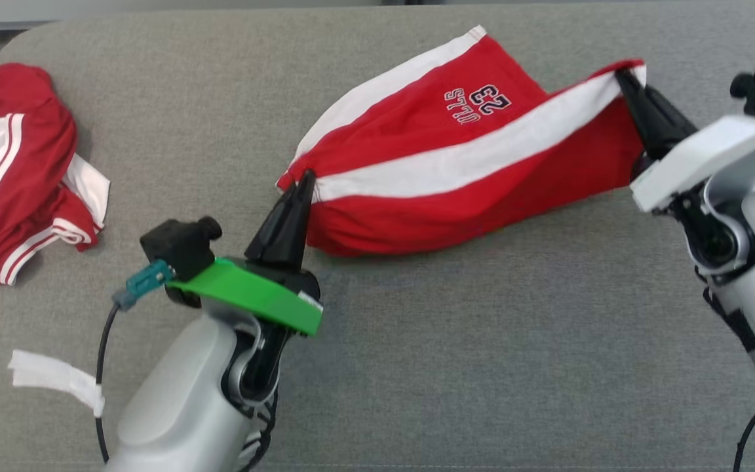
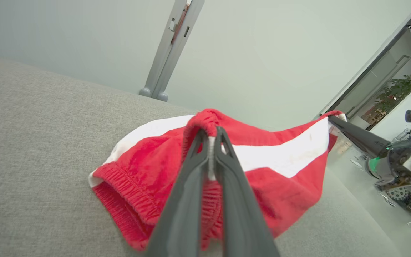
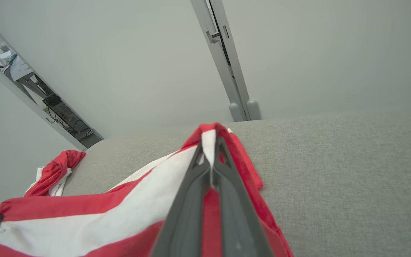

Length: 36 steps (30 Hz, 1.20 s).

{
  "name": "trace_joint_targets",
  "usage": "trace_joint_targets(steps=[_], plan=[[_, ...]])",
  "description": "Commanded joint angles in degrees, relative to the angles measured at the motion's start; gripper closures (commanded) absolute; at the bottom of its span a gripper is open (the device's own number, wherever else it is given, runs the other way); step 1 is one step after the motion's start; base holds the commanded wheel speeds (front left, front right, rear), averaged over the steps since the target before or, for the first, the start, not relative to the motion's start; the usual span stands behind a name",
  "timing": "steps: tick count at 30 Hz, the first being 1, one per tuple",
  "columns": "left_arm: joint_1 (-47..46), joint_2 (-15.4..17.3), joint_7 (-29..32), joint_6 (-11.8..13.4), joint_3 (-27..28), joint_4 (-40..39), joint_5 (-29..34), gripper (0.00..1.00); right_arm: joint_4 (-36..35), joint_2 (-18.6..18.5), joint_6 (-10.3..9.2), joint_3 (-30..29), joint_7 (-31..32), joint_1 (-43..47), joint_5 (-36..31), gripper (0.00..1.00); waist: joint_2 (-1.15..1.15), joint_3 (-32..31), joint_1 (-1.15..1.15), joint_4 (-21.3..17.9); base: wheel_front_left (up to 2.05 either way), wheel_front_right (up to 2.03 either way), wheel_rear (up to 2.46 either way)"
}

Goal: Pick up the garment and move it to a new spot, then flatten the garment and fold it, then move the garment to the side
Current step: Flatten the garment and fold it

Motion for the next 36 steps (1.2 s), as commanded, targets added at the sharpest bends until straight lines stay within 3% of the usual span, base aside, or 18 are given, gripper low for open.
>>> trace_joint_targets(steps=[1,10,20,21,22,23,24,29,36], plan=[[-2.59,-0.5,-0.17,-0.2,0.42,1.12,-0.82,1.0,1.94,0.56,0.0,-0.09,0.78,-2.67,-0.7,1.0,0.0,4.37,0.0,4.21,0.0,0.0,0.0],[-14.09,-4.1,-0.1,-0.3,-0.72,8.47,-1.82,1.0,21.28,3.23,0.0,-0.6,3.34,-22.62,-4.43,1.0,0.0,10.78,0.0,9.86,0.0,0.0,0.0],[-19.99,-5.68,-0.11,-0.26,-2.19,12.81,0.16,1.0,37.1,5.45,0.0,3.36,0.22,-33.58,-9.72,1.0,0.0,14.87,0.0,11.78,0.0,0.0,0.0],[-20.33,-5.73,-0.1,-0.26,-2.35,13.19,0.59,1.0,38.18,5.86,0.0,3.86,-0.23,-34.06,-10.01,0.65,0.0,14.95,0.0,11.73,0.0,0.0,0.0],[-20.52,-5.74,-0.1,-0.26,-2.27,13.48,0.91,0.97,38.78,6.18,0.0,4.3,-0.57,-34.32,-10.19,0.3,0.0,14.95,0.0,11.65,0.0,0.0,0.0],[-21.07,-5.77,-0.11,-0.26,-2.19,13.67,2.75,0.05,39.36,6.5,0.0,4.67,-1.07,-34.52,-10.13,0.0,0.0,14.88,0.0,11.52,0.0,0.0,0.0],[-21.54,-5.8,-0.11,-0.26,-2.16,13.62,5.37,0.0,39.72,6.67,0.0,5.01,-1.57,-34.54,-9.97,0.0,0.0,14.76,0.0,11.36,0.0,0.0,0.0],[-18.15,-5.83,-0.11,-0.26,-0.7,13.15,12.86,0.0,40.93,6.01,0.0,7.68,-3.7,-32.68,-9.32,0.0,0.0,13.08,0.0,10.74,0.0,0.0,0.0],[-11.98,-5.79,-0.11,-0.27,3.19,9.75,18.78,0.0,41.14,3.74,0.0,10.22,-5.15,-29.32,-6.75,0.0,0.0,10.45,0.0,10.72,0.0,0.0,0.0]])
